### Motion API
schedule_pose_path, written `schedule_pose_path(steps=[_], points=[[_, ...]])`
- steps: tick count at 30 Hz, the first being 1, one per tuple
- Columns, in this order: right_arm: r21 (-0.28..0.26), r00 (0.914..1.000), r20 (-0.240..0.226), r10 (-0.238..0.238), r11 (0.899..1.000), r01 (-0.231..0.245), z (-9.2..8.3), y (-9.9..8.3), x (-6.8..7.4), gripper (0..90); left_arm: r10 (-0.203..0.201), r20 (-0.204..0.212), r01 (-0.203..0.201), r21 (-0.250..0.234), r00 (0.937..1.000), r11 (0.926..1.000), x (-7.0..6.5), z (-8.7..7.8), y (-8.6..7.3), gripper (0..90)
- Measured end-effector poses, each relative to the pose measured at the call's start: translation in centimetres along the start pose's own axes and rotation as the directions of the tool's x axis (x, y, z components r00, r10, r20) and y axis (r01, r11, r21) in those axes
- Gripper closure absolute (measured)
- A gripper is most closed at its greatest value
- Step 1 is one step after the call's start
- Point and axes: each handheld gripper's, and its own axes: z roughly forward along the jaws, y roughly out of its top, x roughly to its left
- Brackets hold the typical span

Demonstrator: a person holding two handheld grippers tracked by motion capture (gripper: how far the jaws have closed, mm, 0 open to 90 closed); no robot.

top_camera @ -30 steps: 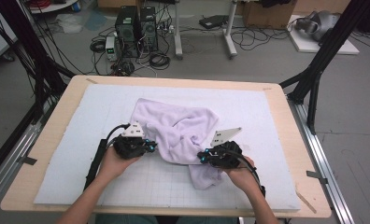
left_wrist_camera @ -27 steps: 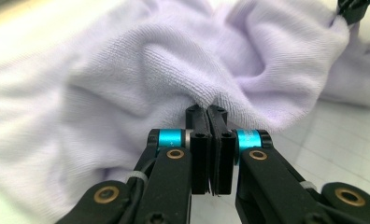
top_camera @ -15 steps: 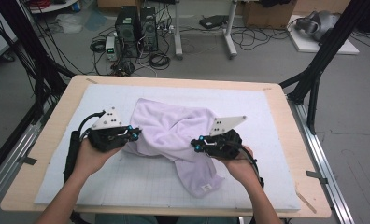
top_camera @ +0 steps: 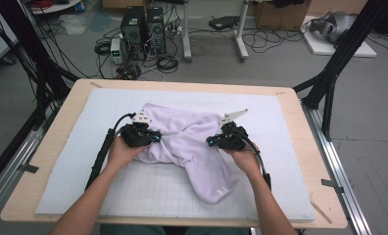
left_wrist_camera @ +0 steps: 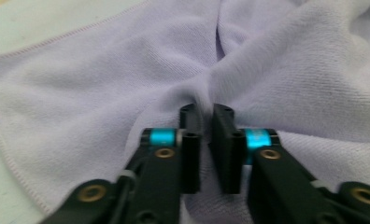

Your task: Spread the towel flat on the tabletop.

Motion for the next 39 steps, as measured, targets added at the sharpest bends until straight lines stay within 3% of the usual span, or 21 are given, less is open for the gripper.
schedule_pose_path(steps=[2,6,12,16,20,24,29,31,34,39], points=[[-0.017,1.0,0.004,-0.005,1.0,0.005,-0.5,0.0,0.2,83.2,0.004,0.001,-0.004,-0.022,1.0,0.9997,-0.1,-1.0,0.1,67.0],[-0.103,0.9993,-0.022,-0.032,0.994,0.029,-2.4,0.1,1.2,75.7,0.014,0.015,-0.013,-0.065,0.9998,0.9978,-0.5,-3.2,0.0,61.4],[-0.13,0.9962,-0.012,-0.086,0.988,0.084,-5.1,-0.7,3.4,72.5,0.017,0.023,-0.015,-0.082,0.9996,0.9965,-0.9,-6.0,-0.9,56.2],[-0.11,0.9941,-0.029,-0.104,0.989,0.1,-5.5,-2.1,4.6,69.0,0.034,0.047,-0.031,-0.08,0.9983,0.9964,-1.8,-7.1,-2.0,56.9],[-0.094,0.9946,-0.053,-0.089,0.992,0.084,-5.0,-3.5,5.4,65.0,0.048,0.084,-0.044,-0.046,0.9953,0.9979,-2.8,-6.3,-3.4,57.6],[-0.071,0.9931,-0.075,-0.09,0.994,0.085,-4.0,-4.5,5.8,62.0,0.026,0.136,-0.022,-0.032,0.9904,0.9992,-3.6,-4.6,-4.7,57.6],[-0.027,0.9933,-0.072,-0.09,0.996,0.088,-2.7,-5.4,6.3,57.9,0.056,0.13,-0.061,0.035,0.99,0.9975,-4.3,-2.2,-5.0,57.5],[0.004,0.9926,-0.072,-0.098,0.995,0.098,-2.0,-5.7,6.6,57.4,0.067,0.122,-0.076,0.066,0.9903,0.9949,-4.4,-1.5,-5.1,61.4],[0.061,0.9926,-0.061,-0.105,0.992,0.108,-0.9,-6.0,6.6,58.7,0.069,0.103,-0.075,0.056,0.9923,0.9956,-4.4,-1.2,-5.0,69.7],[0.045,0.9935,-0.076,-0.084,0.995,0.088,-0.3,-6.0,6.4,69.5,0.075,0.107,-0.081,0.048,0.9914,0.9956,-4.2,-1.0,-5.0,84.6]])
